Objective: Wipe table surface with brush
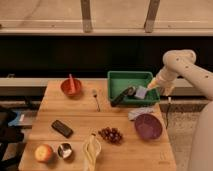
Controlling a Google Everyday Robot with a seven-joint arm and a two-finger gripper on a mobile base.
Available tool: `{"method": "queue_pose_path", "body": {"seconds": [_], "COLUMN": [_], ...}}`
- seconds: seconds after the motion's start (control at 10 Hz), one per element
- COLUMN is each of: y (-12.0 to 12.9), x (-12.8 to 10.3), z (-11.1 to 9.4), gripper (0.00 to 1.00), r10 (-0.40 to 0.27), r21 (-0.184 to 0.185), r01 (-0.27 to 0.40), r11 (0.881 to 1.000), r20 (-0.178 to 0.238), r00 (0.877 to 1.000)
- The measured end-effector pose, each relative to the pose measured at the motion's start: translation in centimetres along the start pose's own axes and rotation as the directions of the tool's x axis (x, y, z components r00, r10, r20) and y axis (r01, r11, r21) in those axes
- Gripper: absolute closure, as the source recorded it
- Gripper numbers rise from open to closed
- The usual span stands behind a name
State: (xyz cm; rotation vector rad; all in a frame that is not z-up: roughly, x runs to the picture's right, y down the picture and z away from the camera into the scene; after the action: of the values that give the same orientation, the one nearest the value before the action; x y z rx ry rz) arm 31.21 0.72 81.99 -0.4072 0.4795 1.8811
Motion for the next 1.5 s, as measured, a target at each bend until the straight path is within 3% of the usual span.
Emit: {"method": "queue_pose_path", "body": {"seconds": [0.4, 0.8, 1.3, 1.5], "y": [3.6, 10.4, 18.7, 19.2], "x": [0.5, 3.0, 8.2, 8.5], "z": [-1.1, -1.5, -0.5, 0.4], "gripper": [0.31, 0.31, 0.31, 0.31], "r10": [-0.071, -0.158, -0.295, -0.297], "r21": [-0.001, -0.02, -0.045, -0.031], "r01": [0.071, 0.157, 0.292, 0.295], "r11": [0.998, 0.987, 0.955, 0.955], "r20": [-0.002, -0.026, -0.07, -0.079], "r00": [0.998, 0.987, 0.953, 0.952]}}
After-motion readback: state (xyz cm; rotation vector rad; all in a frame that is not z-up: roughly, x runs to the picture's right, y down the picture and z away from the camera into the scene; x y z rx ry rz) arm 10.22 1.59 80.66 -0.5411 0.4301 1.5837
